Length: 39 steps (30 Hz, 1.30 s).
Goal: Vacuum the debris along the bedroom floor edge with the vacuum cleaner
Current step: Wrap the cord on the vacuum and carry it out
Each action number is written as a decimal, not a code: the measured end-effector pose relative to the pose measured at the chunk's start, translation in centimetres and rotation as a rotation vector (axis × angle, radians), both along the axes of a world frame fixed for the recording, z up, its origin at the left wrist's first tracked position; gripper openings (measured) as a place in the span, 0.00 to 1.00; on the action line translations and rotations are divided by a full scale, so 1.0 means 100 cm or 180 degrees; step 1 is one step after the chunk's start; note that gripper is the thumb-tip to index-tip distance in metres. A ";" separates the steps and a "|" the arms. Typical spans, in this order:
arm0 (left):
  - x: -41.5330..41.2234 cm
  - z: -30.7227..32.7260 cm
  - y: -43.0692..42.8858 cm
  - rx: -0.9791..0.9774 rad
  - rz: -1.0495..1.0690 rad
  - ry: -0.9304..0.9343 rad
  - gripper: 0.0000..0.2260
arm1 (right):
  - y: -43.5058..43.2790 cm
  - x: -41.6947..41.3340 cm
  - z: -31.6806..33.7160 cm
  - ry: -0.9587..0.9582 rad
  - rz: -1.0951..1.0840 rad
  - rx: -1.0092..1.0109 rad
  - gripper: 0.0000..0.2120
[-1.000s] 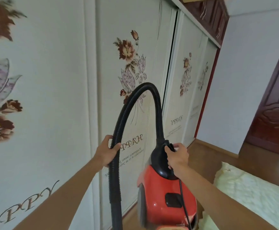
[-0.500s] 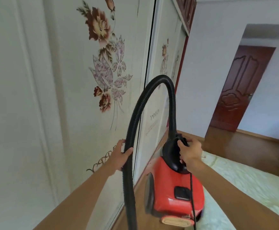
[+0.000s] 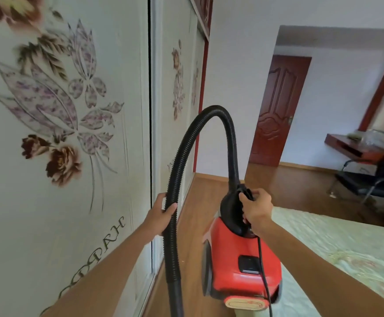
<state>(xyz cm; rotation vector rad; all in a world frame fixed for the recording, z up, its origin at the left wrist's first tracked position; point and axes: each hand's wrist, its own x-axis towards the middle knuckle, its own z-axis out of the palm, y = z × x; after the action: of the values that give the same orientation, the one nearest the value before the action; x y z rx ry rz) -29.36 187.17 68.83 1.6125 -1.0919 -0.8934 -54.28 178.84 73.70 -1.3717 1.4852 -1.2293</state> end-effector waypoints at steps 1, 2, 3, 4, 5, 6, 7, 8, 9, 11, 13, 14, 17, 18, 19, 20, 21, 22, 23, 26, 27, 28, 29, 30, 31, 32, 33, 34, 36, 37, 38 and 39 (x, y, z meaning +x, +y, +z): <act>-0.001 -0.003 -0.019 0.0005 -0.0025 -0.0012 0.17 | -0.015 -0.002 -0.002 0.0022 -0.0048 0.0013 0.09; -0.003 -0.006 -0.038 0.0006 -0.0059 -0.0023 0.17 | -0.033 -0.003 -0.005 0.0048 -0.0093 0.0035 0.09; -0.005 -0.009 -0.058 0.0000 -0.0098 -0.0021 0.17 | -0.051 -0.005 -0.007 0.0062 -0.0122 0.0063 0.09; -0.008 -0.011 -0.080 -0.0011 -0.0136 -0.0012 0.16 | -0.072 -0.006 -0.010 0.0067 -0.0141 0.0093 0.09; -0.011 -0.013 -0.102 -0.0016 -0.0162 -0.0008 0.16 | -0.093 -0.006 -0.013 0.0080 -0.0163 0.0125 0.09; -0.014 -0.015 -0.124 -0.0009 -0.0176 -0.0011 0.16 | -0.113 -0.006 -0.016 0.0105 -0.0196 0.0165 0.10; -0.015 -0.016 -0.145 0.0004 -0.0193 -0.0003 0.16 | -0.132 -0.006 -0.019 0.0130 -0.0230 0.0203 0.10; -0.016 -0.017 -0.165 0.0032 -0.0211 0.0008 0.16 | -0.152 -0.006 -0.022 0.0160 -0.0255 0.0235 0.10; -0.016 -0.017 -0.185 0.0064 -0.0238 0.0031 0.16 | -0.171 -0.007 -0.024 0.0191 -0.0276 0.0262 0.10; -0.013 -0.018 -0.220 0.0128 -0.0296 0.0053 0.16 | -0.207 -0.009 -0.027 0.0244 -0.0302 0.0287 0.10; -0.006 -0.017 -0.252 0.0190 -0.0324 0.0007 0.16 | -0.237 -0.009 -0.029 0.0271 -0.0248 0.0280 0.10; -0.001 -0.016 -0.269 0.0237 -0.0320 -0.0029 0.16 | -0.250 -0.009 -0.030 0.0277 -0.0224 0.0273 0.09; 0.009 -0.015 -0.314 0.0338 -0.0337 -0.0074 0.16 | -0.285 -0.012 -0.033 0.0313 -0.0211 0.0219 0.09; 0.009 -0.015 -0.327 0.0354 -0.0373 -0.0077 0.17 | -0.298 -0.014 -0.033 0.0320 -0.0241 0.0210 0.09; 0.009 -0.016 -0.339 0.0376 -0.0417 -0.0077 0.18 | -0.310 -0.016 -0.033 0.0314 -0.0284 0.0215 0.09; 0.009 -0.015 -0.351 0.0402 -0.0466 -0.0084 0.19 | -0.322 -0.017 -0.033 0.0303 -0.0335 0.0231 0.10; 0.009 -0.015 -0.364 0.0423 -0.0519 -0.0077 0.20 | -0.333 -0.017 -0.033 0.0302 -0.0387 0.0247 0.10; 0.009 -0.016 -0.377 0.0432 -0.0563 -0.0075 0.22 | -0.345 -0.017 -0.033 0.0312 -0.0437 0.0258 0.11; 0.010 -0.017 -0.392 0.0440 -0.0597 -0.0059 0.23 | -0.357 -0.017 -0.034 0.0323 -0.0477 0.0267 0.11; 0.007 -0.023 -0.439 0.0495 -0.0690 0.0032 0.24 | -0.394 -0.017 -0.037 0.0314 -0.0574 0.0336 0.12; 0.006 -0.026 -0.456 0.0497 -0.0701 0.0095 0.24 | -0.407 -0.016 -0.040 0.0311 -0.0616 0.0346 0.12; 0.005 -0.030 -0.472 0.0490 -0.0717 0.0139 0.24 | -0.420 -0.014 -0.043 0.0299 -0.0663 0.0348 0.11; 0.005 -0.033 -0.489 0.0475 -0.0744 0.0184 0.25 | -0.433 -0.012 -0.046 0.0283 -0.0706 0.0353 0.11; 0.006 -0.036 -0.505 0.0463 -0.0779 0.0201 0.25 | -0.447 -0.009 -0.049 0.0269 -0.0737 0.0372 0.11; 0.008 -0.038 -0.524 0.0464 -0.0813 0.0244 0.26 | -0.461 -0.005 -0.051 0.0259 -0.0761 0.0402 0.11; 0.011 -0.039 -0.542 0.0484 -0.0848 0.0306 0.27 | -0.475 0.000 -0.052 0.0251 -0.0787 0.0431 0.11; 0.013 -0.039 -0.560 0.0509 -0.0880 0.0379 0.27 | -0.490 0.004 -0.053 0.0249 -0.0805 0.0446 0.11; 0.015 -0.038 -0.577 0.0534 -0.0911 0.0451 0.27 | -0.505 0.008 -0.052 0.0257 -0.0809 0.0446 0.12; 0.020 -0.034 -0.611 0.0582 -0.0985 0.0554 0.27 | -0.533 0.015 -0.051 0.0254 -0.0854 0.0433 0.12; 0.022 -0.032 -0.626 0.0598 -0.1025 0.0576 0.28 | -0.545 0.017 -0.051 0.0236 -0.0892 0.0428 0.12; 0.023 -0.031 -0.641 0.0608 -0.1054 0.0577 0.28 | -0.556 0.019 -0.050 0.0226 -0.0919 0.0426 0.13; 0.024 -0.029 -0.655 0.0603 -0.1084 0.0548 0.29 | -0.568 0.021 -0.049 0.0220 -0.0939 0.0427 0.13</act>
<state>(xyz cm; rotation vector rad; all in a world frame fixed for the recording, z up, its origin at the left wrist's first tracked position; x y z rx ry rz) -26.94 121.69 65.94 1.4892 -1.2079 -1.3701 -52.22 122.09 68.77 -1.1452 1.8337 -1.2435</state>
